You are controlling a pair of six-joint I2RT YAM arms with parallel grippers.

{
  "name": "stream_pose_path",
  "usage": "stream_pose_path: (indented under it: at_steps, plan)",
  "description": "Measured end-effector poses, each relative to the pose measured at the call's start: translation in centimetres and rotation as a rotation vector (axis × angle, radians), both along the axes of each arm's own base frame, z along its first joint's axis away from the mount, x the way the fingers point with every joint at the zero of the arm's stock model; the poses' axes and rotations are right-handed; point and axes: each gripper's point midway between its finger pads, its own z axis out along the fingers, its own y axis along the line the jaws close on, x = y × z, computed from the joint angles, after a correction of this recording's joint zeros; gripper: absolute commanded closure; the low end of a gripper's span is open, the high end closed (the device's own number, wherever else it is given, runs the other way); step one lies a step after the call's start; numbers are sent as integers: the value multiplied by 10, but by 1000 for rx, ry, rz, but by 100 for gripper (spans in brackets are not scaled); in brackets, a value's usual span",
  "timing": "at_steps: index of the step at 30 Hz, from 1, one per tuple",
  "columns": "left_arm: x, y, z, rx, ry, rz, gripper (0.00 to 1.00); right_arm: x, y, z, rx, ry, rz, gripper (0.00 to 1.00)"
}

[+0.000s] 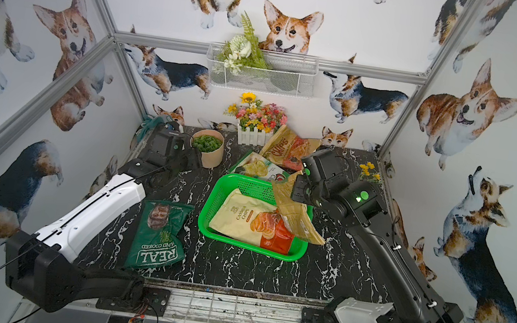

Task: Put the potato chips into the basket
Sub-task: Place the potato chip in the basket.

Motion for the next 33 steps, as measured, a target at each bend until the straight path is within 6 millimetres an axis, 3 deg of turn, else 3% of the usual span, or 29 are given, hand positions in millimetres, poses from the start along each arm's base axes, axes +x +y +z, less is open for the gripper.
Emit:
stream_pose_path:
  at_steps: [8, 14, 18, 25, 33]
  plan:
    - [-10, 19, -15, 86, 4, 16, 26, -24, -3, 4, 388, 14, -201, 100]
    - [-10, 66, -30, 160, -10, 90, 23, -18, 0, 2, 486, 87, -332, 100]
    - [-13, 85, -40, 178, -29, 105, 23, -11, 5, -11, 485, 142, -387, 100]
    - [-32, 80, -39, 178, -139, 45, 23, 2, 16, -60, 445, 225, -448, 100]
    - [-40, 91, -39, 256, -176, 70, 23, 26, 63, -93, 445, 252, -390, 100]
